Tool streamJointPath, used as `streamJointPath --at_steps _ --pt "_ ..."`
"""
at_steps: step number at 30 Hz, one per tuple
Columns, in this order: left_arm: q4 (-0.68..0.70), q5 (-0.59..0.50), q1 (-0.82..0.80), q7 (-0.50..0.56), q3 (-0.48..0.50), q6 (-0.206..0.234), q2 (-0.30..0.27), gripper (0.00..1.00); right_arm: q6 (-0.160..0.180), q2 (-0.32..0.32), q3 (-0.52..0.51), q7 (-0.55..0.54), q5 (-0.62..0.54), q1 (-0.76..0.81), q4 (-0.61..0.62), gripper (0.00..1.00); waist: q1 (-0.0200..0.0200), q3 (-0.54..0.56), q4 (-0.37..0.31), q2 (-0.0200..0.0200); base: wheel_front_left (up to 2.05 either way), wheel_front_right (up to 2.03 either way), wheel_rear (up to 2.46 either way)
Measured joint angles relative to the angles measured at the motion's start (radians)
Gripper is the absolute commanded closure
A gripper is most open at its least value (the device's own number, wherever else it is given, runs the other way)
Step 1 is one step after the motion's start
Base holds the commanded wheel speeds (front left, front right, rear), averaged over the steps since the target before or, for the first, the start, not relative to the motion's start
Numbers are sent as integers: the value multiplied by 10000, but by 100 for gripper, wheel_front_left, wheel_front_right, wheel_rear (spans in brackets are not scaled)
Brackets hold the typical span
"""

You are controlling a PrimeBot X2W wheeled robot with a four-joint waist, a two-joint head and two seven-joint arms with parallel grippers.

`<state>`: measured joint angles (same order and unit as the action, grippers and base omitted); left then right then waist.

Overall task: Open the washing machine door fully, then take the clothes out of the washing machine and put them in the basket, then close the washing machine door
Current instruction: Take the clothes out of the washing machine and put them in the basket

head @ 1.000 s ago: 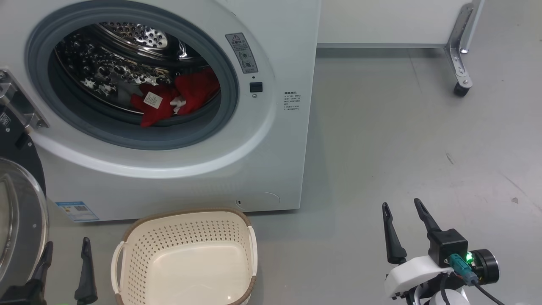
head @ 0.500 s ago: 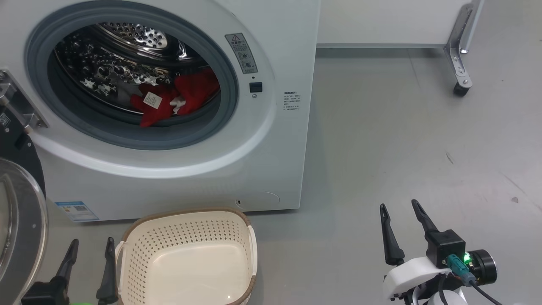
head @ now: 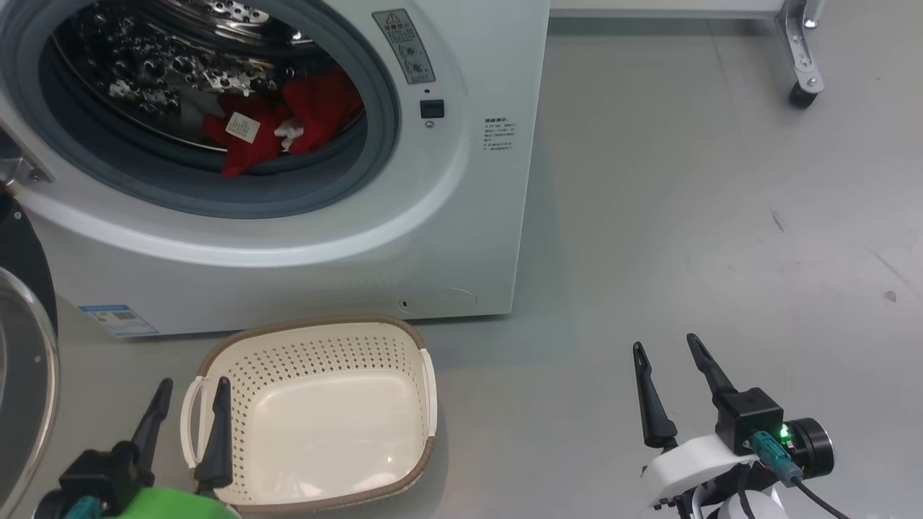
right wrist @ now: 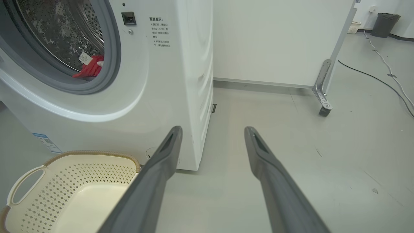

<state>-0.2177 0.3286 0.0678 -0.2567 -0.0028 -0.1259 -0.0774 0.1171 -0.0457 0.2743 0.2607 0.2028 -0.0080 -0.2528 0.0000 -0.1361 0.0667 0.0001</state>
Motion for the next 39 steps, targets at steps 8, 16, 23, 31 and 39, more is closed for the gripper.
streamJointPath --at_steps 8,16,23,31,39 --pt "67 546 -1019 0 -345 -2 -466 0 13 -4 370 0 50 -308 236 0 0 -779 -12 0 0 0 0" --pt "102 1256 -2656 0 -1005 -17 -1235 0 88 -23 782 0 100 -886 418 0 0 -1824 -144 0 0 0 0" --pt "-105 1580 -4069 0 -1402 -19 -1841 0 88 -33 859 0 171 -1181 477 0 1 -2517 -349 0 0 0 0" --pt "-721 2197 -5542 403 -1444 -19 -2138 0 88 -36 792 0 171 -1398 537 0 1 -3180 -612 0 0 0 0" --pt "-1465 2702 -7018 984 -1390 -19 -2251 0 88 -38 878 0 171 -1651 600 0 1 -3738 -823 0 0 0 0"
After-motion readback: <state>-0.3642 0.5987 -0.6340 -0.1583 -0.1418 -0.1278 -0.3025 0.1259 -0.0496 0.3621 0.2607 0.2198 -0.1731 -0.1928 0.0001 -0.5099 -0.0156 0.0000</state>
